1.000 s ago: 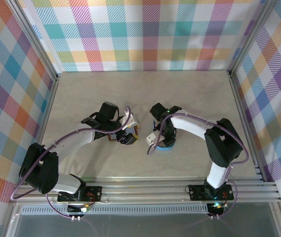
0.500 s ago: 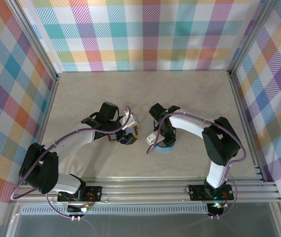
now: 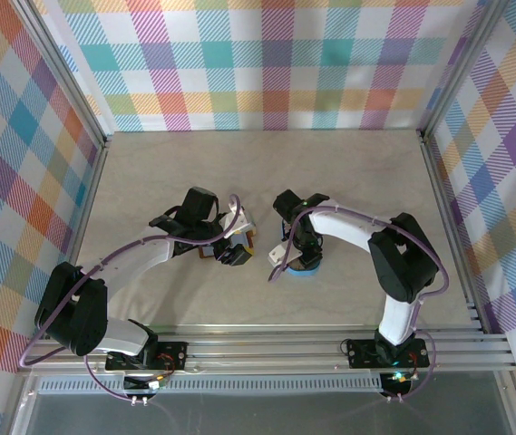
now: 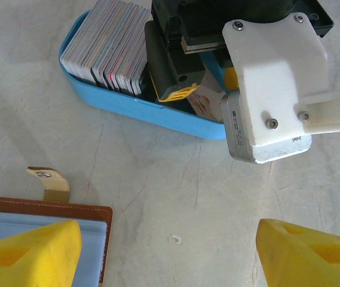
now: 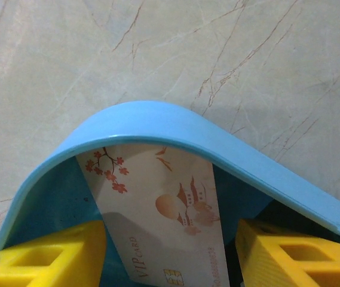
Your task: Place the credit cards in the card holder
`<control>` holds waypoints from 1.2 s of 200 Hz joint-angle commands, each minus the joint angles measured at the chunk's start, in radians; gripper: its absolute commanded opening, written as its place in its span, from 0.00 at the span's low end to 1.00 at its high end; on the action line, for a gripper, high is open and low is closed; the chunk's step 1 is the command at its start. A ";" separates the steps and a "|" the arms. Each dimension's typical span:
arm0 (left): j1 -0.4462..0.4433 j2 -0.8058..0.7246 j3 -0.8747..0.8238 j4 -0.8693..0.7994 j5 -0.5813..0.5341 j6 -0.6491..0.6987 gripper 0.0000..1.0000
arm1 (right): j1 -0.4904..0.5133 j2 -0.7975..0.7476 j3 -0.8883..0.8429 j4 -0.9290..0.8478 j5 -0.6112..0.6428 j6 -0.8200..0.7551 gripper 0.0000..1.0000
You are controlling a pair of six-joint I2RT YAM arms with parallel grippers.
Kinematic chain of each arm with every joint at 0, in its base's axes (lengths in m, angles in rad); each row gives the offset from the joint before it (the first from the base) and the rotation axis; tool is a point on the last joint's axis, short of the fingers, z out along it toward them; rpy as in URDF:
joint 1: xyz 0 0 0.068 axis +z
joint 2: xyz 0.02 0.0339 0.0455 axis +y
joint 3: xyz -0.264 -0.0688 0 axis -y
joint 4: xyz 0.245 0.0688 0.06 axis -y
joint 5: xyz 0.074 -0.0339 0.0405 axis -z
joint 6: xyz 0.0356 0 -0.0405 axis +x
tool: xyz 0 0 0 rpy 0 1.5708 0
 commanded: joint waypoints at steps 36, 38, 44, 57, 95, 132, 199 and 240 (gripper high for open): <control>-0.014 -0.013 -0.006 -0.013 0.005 0.001 0.77 | 0.006 0.025 0.009 -0.055 -0.022 0.002 0.59; -0.014 -0.013 -0.008 -0.013 0.005 0.001 0.77 | 0.006 0.026 0.009 -0.056 -0.022 0.002 0.59; -0.014 -0.013 -0.007 -0.012 0.005 0.001 0.77 | 0.007 0.027 0.009 -0.058 -0.020 0.002 0.58; -0.014 -0.015 -0.007 -0.013 0.005 0.001 0.77 | 0.005 0.029 0.009 -0.061 -0.020 0.004 0.56; -0.014 -0.021 -0.009 -0.012 0.001 0.003 0.77 | 0.007 0.027 0.011 -0.067 -0.028 0.014 0.53; -0.014 -0.023 -0.011 -0.012 -0.001 0.004 0.77 | 0.007 0.021 0.016 -0.072 -0.027 0.019 0.50; -0.014 -0.021 -0.006 -0.014 -0.004 0.004 0.77 | 0.006 -0.005 0.019 -0.082 -0.029 0.031 0.39; -0.014 -0.021 -0.007 -0.012 -0.005 0.007 0.77 | 0.008 -0.028 0.014 -0.092 -0.025 0.034 0.35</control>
